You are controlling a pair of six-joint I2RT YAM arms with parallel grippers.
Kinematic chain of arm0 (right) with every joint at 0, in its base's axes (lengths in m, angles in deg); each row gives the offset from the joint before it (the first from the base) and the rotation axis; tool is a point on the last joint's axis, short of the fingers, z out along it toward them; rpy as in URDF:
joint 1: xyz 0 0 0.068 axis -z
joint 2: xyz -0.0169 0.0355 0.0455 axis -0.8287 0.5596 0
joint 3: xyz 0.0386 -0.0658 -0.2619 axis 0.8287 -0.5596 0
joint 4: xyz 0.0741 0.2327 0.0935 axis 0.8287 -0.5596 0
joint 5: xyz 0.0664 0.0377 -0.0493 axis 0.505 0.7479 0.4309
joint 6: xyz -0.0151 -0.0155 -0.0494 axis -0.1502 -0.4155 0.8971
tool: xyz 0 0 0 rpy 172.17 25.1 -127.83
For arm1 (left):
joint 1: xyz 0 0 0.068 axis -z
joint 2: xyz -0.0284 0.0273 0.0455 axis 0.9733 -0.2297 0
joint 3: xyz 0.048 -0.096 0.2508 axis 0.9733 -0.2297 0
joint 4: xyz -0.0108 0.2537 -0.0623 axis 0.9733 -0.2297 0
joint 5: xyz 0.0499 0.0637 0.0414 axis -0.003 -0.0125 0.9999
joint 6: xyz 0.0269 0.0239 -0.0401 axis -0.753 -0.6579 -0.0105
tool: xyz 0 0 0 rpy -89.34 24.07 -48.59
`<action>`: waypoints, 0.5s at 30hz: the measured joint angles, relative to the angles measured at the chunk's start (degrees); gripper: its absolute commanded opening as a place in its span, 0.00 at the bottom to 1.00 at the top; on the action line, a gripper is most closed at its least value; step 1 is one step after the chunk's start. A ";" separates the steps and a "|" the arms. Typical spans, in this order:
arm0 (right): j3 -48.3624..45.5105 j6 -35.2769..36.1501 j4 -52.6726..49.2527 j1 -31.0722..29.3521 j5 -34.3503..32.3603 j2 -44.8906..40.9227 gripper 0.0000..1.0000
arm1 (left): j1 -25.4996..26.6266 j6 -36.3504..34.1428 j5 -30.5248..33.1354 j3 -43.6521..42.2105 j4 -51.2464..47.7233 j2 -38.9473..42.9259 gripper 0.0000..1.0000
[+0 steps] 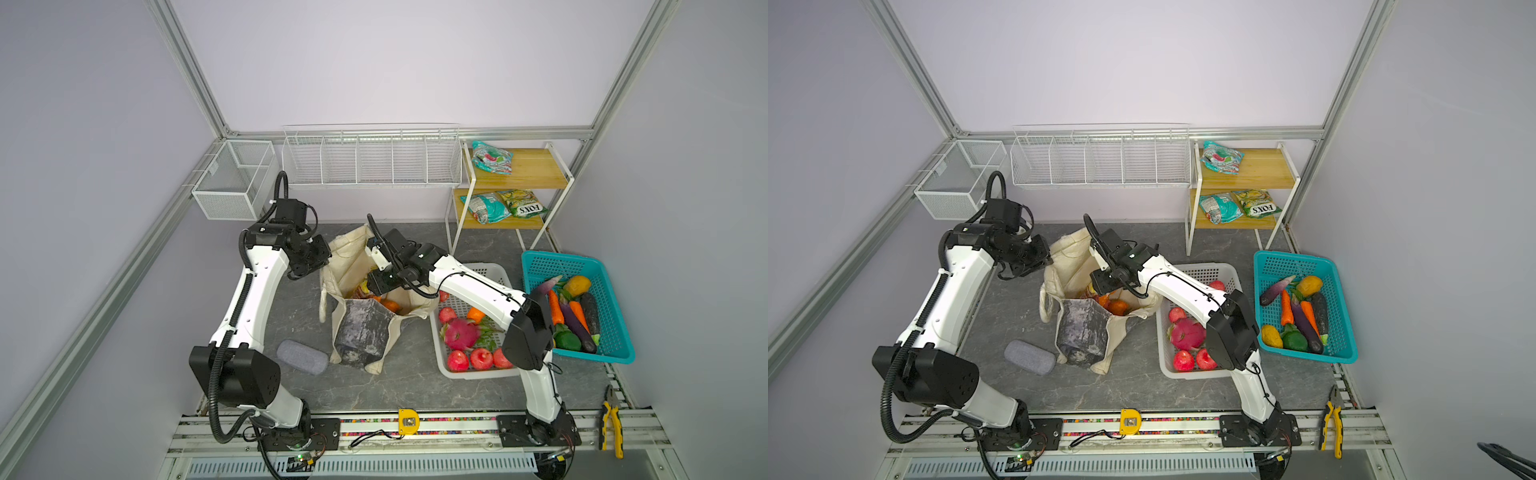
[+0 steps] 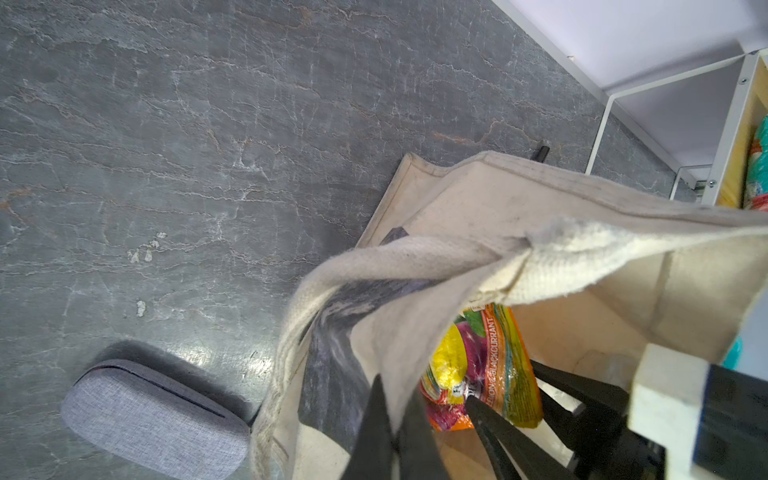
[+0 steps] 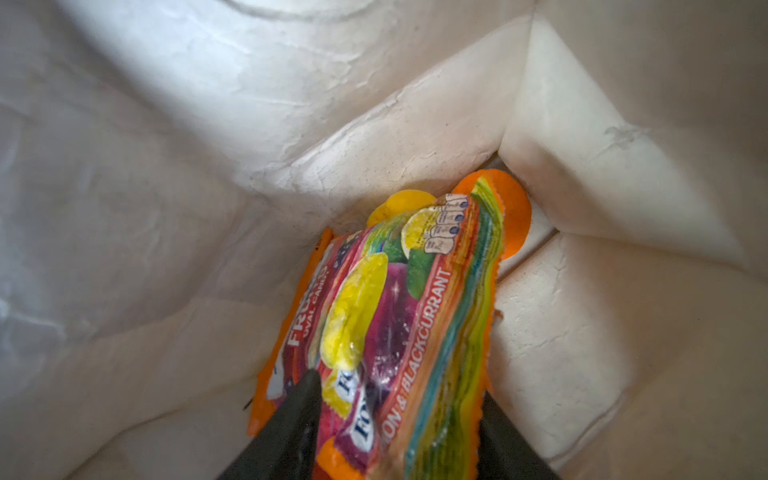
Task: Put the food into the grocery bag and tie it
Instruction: 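Lower the snack packet into the bag and open the right gripper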
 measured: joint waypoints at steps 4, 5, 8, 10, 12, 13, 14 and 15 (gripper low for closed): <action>0.81 0.46 -1.18 0.00 -1.03 -0.17 0.71 | 0.00 0.00 0.00 0.00 0.02 0.00 0.00; 1.18 0.63 -1.62 0.00 -1.22 -0.31 0.72 | 0.00 0.00 0.00 0.00 0.02 0.00 0.00; 2.05 1.11 -2.45 0.00 -2.10 -1.46 0.74 | 0.00 0.02 0.00 0.00 0.04 0.00 0.00; 2.84 1.49 -2.75 0.00 -2.51 -2.73 0.74 | 0.00 0.07 0.00 0.00 0.13 0.00 0.00; 3.78 1.97 -2.91 0.00 -2.97 -4.44 0.75 | 0.00 0.26 0.00 0.00 0.24 0.02 0.00; 4.37 2.23 -3.02 0.00 -3.28 -5.42 0.76 | 0.00 0.44 0.00 0.00 0.31 0.02 0.00; 5.14 2.47 -3.26 0.00 -3.58 -6.36 0.76 | 0.00 0.48 0.00 -0.02 0.35 0.02 0.00; 5.97 2.60 -3.48 0.02 -3.72 -7.06 0.76 | 0.00 0.57 0.00 -0.02 0.42 0.02 0.00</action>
